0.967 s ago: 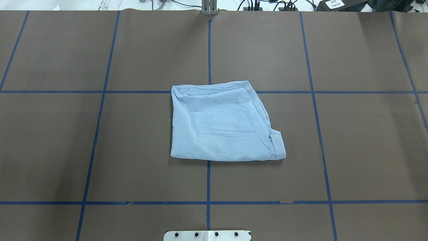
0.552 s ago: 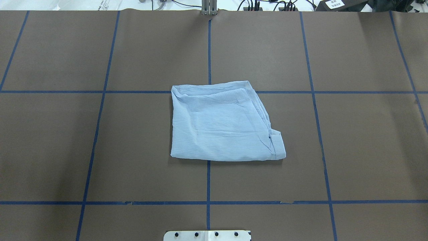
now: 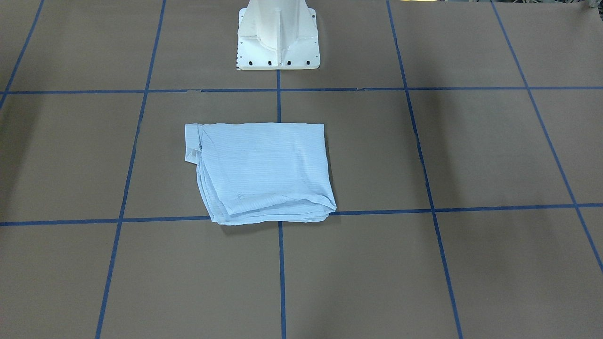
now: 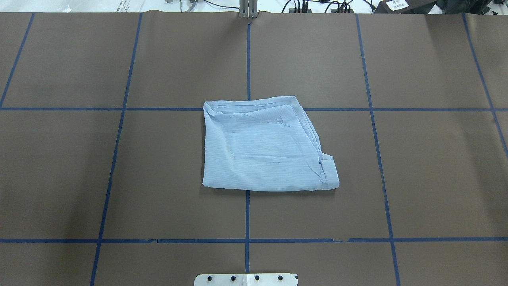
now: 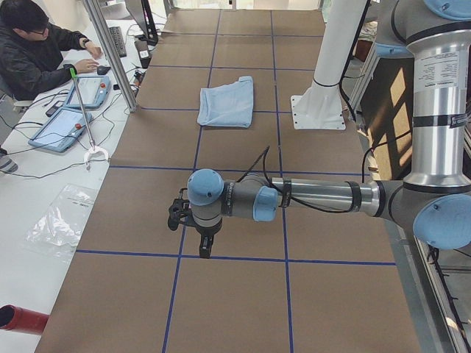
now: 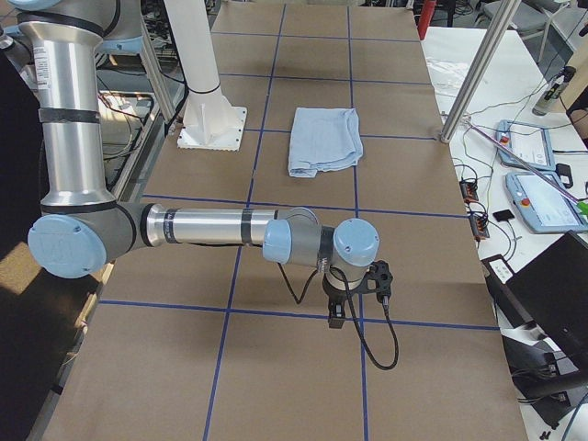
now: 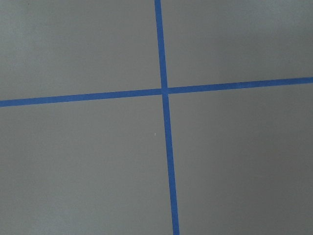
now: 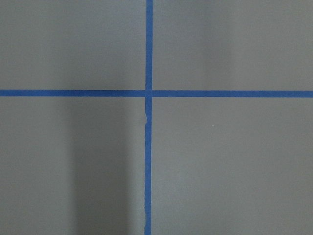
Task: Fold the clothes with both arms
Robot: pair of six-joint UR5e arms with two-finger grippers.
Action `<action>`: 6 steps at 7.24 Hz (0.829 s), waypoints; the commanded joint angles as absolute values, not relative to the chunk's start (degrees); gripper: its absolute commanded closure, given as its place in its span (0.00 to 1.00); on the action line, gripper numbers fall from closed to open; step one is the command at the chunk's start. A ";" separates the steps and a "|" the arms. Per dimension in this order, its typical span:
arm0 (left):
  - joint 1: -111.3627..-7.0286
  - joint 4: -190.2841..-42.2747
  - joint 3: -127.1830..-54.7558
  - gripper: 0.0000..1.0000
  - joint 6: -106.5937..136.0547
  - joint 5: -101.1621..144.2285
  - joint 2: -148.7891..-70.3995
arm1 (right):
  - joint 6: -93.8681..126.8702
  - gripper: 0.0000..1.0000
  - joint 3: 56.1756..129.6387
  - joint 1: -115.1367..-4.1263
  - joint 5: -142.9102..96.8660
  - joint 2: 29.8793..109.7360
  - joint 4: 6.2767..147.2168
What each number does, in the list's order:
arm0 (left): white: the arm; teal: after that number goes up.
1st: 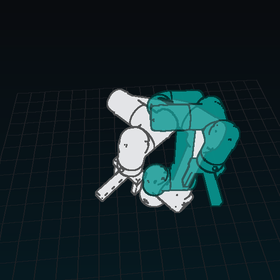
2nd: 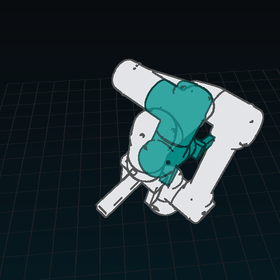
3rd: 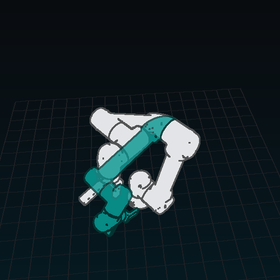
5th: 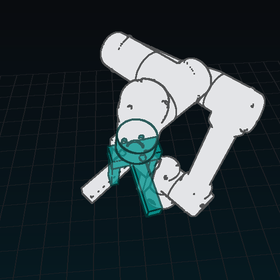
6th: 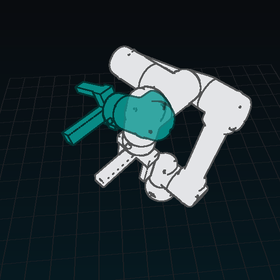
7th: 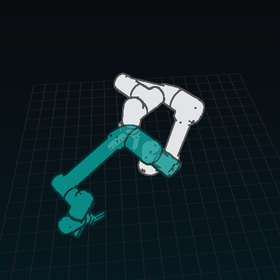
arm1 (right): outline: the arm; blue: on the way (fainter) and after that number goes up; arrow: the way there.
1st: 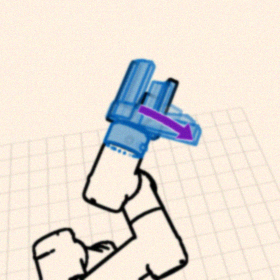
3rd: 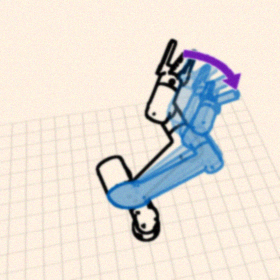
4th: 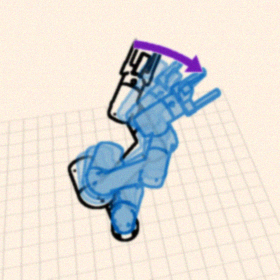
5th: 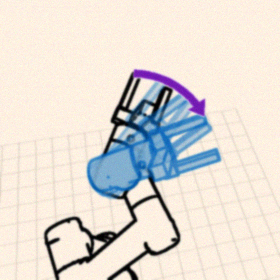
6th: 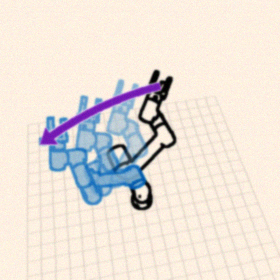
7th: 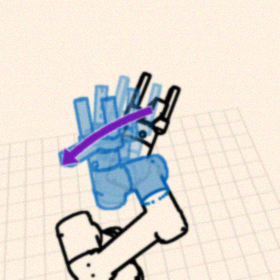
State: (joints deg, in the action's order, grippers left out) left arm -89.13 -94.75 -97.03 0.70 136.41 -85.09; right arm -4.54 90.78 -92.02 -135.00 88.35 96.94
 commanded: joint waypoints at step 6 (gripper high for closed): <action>-89.12 -94.92 -96.94 0.00 0.70 136.41 -85.25 | -1.50 0.00 91.75 -92.02 -135.09 88.24 96.86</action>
